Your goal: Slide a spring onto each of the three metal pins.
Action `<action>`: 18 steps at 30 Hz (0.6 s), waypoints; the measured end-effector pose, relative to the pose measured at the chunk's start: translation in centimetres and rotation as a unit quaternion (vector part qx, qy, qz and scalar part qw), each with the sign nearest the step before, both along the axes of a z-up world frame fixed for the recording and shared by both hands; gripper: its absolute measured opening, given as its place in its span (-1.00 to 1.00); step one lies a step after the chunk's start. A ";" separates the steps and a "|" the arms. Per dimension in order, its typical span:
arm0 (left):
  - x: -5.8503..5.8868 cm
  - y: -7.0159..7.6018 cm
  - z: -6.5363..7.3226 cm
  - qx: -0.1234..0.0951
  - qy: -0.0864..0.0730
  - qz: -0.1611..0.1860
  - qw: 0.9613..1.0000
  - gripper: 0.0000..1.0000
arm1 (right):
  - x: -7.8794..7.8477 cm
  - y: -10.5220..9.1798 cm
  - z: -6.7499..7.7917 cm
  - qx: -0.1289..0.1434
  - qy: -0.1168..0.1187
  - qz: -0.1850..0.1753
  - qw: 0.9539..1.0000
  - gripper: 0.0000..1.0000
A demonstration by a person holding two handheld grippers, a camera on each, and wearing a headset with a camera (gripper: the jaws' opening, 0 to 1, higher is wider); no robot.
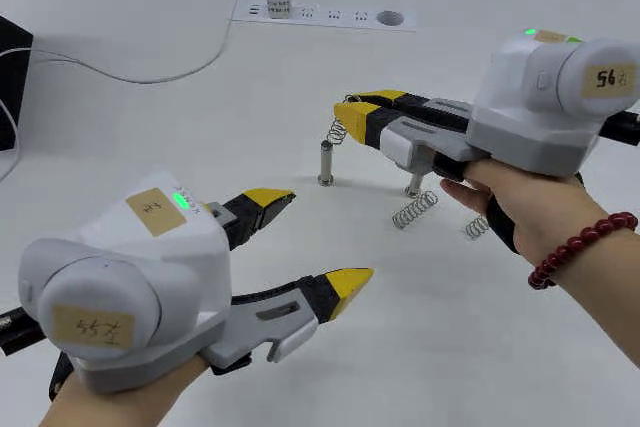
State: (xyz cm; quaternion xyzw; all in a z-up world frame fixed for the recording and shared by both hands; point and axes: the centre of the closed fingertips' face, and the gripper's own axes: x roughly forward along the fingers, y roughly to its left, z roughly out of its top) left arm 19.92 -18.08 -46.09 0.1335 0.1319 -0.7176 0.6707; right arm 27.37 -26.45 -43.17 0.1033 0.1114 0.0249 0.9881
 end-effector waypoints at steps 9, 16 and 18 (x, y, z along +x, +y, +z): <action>0.1 0.1 -0.5 0.008 0.005 0.005 1.000 0.25 | 0.7 0.0 -1.3 -0.027 0.018 0.001 0.999 -0.77; 0.2 0.2 -0.6 0.011 0.012 0.010 1.000 0.29 | 1.0 0.8 -1.7 -0.058 0.028 0.014 0.998 -0.77; 0.3 0.2 -0.6 0.011 0.013 0.011 1.000 0.30 | 1.1 0.9 -2.0 -0.080 0.035 0.020 0.996 -0.77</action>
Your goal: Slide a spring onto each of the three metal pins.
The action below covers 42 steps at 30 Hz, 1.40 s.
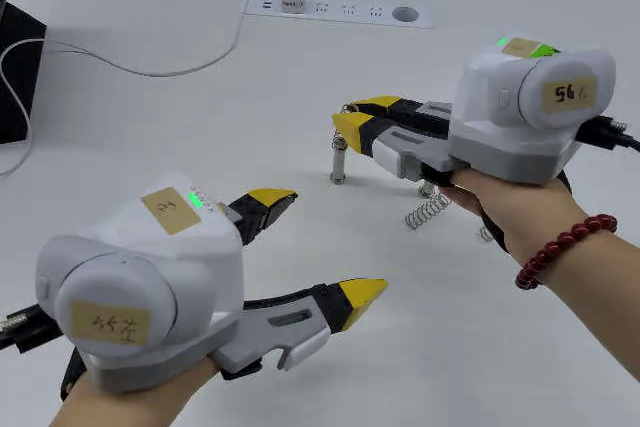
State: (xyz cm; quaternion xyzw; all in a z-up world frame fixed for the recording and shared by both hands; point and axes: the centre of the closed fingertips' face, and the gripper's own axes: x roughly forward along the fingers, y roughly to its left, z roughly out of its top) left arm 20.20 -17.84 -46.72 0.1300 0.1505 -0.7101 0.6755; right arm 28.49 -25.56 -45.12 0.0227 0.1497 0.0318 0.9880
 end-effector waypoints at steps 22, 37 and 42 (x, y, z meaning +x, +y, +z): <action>0.2 0.1 0.2 0.001 -0.001 0.005 1.000 0.27 | 0.3 0.0 -3.8 -0.034 0.051 0.008 0.998 -0.77; 0.5 0.2 0.2 0.004 -0.001 0.011 1.000 0.24 | 0.2 0.0 -4.7 -0.041 0.065 0.009 0.997 -0.76; 0.6 0.2 0.2 0.004 -0.006 0.013 1.000 0.26 | 0.0 -0.1 -4.2 -0.032 0.065 0.002 0.997 -0.71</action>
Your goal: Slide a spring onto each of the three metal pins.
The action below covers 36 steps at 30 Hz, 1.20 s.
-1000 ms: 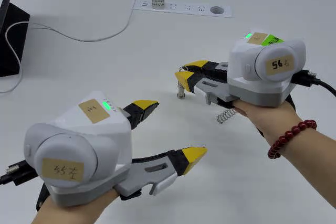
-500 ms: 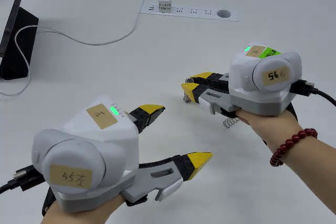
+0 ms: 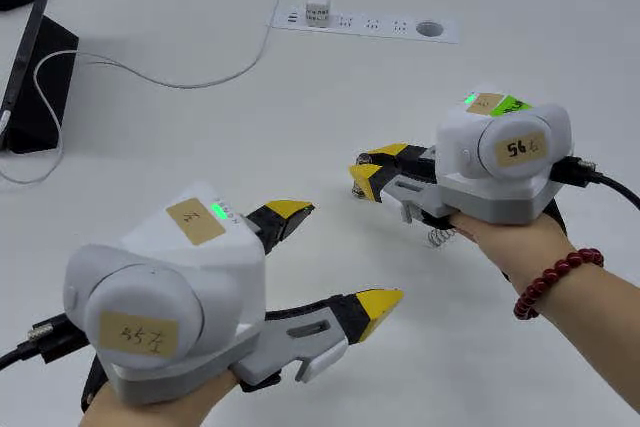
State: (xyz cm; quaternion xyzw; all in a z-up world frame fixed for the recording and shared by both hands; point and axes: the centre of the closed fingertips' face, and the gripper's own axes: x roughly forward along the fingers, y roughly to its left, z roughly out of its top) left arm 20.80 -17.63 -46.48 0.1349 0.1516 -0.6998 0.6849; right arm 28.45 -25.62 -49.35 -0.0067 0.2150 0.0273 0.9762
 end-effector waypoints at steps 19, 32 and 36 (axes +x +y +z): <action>0.0 -0.4 0.4 0.003 -0.016 0.002 1.000 0.26 | -2.6 -0.7 3.9 0.035 -0.020 -0.032 0.999 -0.29; 0.0 -1.9 -0.1 0.022 -0.037 -0.015 0.999 0.17 | -6.9 -2.2 5.7 0.043 -0.034 -0.076 0.996 -0.20; -0.4 -2.5 -0.3 0.023 -0.035 -0.023 0.999 0.16 | -8.1 -2.7 5.9 0.040 -0.043 -0.085 0.995 -0.16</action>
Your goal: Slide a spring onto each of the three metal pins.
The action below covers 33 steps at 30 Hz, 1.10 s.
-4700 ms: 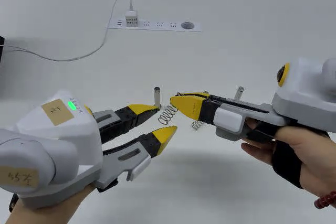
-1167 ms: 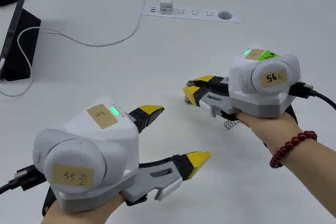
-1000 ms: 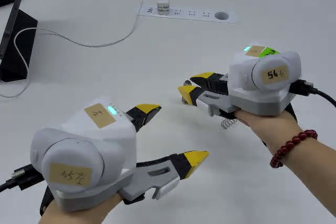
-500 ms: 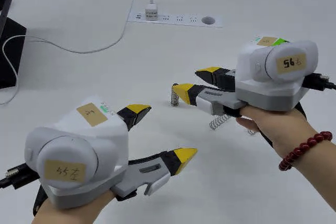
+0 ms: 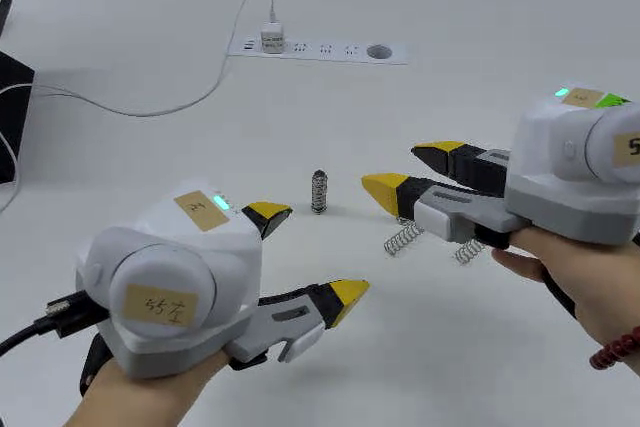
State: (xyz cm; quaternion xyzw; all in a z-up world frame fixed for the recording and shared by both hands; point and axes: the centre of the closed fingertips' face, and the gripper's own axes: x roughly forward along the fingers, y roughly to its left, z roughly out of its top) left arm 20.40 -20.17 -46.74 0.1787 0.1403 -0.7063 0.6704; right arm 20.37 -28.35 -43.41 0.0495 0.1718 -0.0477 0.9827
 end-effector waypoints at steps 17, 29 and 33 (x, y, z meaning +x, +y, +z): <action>-1.3 -3.5 -1.4 0.010 -0.010 -0.030 0.999 -0.01 | -4.0 -1.6 -0.2 0.024 -0.014 -0.039 0.999 -0.11; -1.7 -5.4 -3.4 0.030 -0.003 -0.039 0.999 -0.15 | -5.8 -2.2 -1.1 0.024 -0.003 -0.051 0.998 -0.08; -1.7 -6.1 -3.9 0.029 0.003 -0.038 0.999 -0.25 | -6.3 -2.2 -1.2 0.024 -0.002 -0.053 0.998 -0.07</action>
